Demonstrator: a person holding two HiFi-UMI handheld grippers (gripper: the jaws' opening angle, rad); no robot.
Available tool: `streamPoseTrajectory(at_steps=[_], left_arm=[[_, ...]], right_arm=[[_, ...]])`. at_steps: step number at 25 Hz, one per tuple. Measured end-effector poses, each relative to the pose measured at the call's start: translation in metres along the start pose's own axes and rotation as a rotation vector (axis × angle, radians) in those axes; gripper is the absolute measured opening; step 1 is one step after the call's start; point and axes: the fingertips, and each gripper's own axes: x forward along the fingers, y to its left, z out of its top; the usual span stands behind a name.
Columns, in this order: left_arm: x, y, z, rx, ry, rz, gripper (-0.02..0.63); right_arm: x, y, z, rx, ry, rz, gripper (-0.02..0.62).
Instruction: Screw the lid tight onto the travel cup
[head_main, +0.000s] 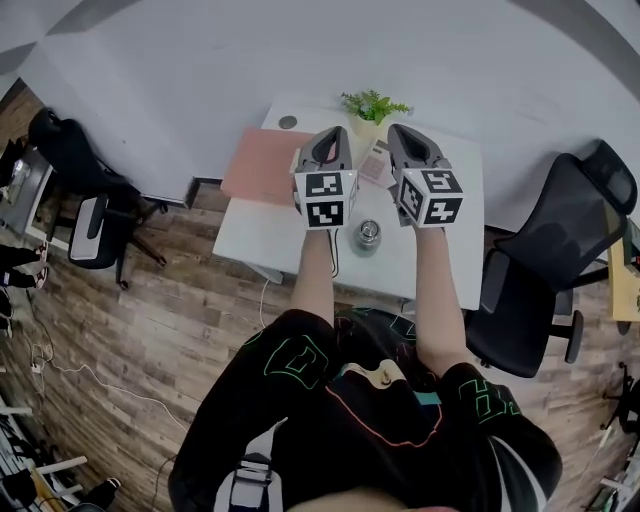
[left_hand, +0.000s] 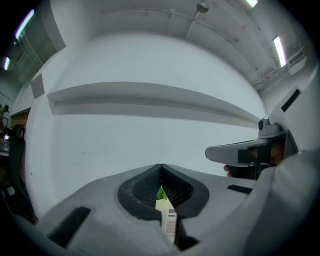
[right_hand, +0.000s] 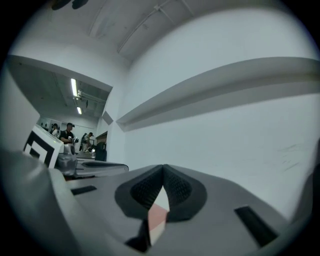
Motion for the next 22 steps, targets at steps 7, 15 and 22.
streamPoseTrajectory(at_steps=[7, 15, 22], left_arm=[[-0.008, 0.007, 0.016, 0.000, -0.092, 0.041, 0.005], [-0.016, 0.003, 0.028, -0.033, -0.144, 0.021, 0.005], [-0.016, 0.001, 0.027, -0.028, -0.137, 0.012, 0.005]], right_arm=[[-0.008, -0.002, 0.015, -0.042, -0.046, 0.002, 0.005], [-0.012, -0.006, 0.006, -0.068, -0.040, 0.009, 0.005], [-0.011, -0.008, 0.009, -0.065, -0.054, 0.013, 0.005]])
